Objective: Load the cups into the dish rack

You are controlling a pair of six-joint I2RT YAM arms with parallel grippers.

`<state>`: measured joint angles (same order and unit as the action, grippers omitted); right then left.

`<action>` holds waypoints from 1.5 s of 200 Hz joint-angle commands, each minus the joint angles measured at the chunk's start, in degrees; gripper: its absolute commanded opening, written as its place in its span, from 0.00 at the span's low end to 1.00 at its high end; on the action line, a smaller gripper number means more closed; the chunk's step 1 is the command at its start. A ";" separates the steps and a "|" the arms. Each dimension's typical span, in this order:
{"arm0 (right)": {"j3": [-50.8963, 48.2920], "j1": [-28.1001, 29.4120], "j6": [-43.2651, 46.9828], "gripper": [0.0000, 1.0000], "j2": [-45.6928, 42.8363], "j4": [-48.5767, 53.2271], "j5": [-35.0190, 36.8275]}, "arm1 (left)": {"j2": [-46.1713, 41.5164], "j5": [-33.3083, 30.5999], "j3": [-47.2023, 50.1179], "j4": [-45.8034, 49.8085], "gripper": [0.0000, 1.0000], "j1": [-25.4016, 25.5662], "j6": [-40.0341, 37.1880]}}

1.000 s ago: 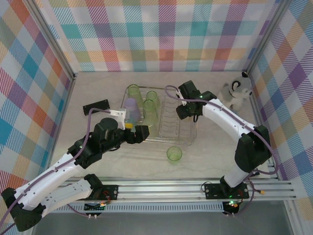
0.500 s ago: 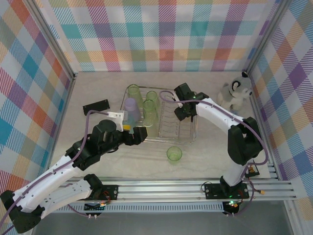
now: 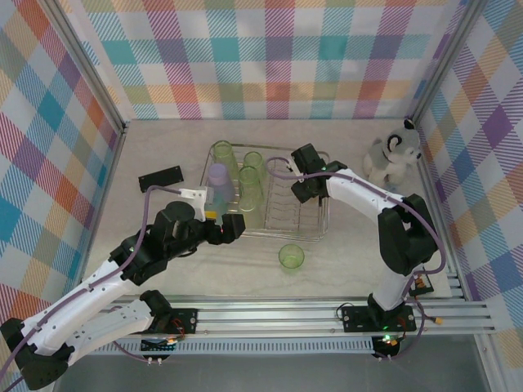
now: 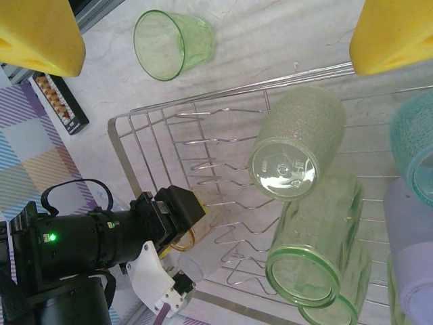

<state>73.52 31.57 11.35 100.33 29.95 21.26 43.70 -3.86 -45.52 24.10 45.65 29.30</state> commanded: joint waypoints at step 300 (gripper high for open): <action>-22.47 -3.44 -27.33 0.97 -57.96 15.93 -9.00 | 31.69 -8.58 -21.36 14.15 0.82 24.62 -5.31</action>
<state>55.37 28.73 -10.28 50.48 41.78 11.46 69.34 -10.04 -63.24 35.51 67.02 25.74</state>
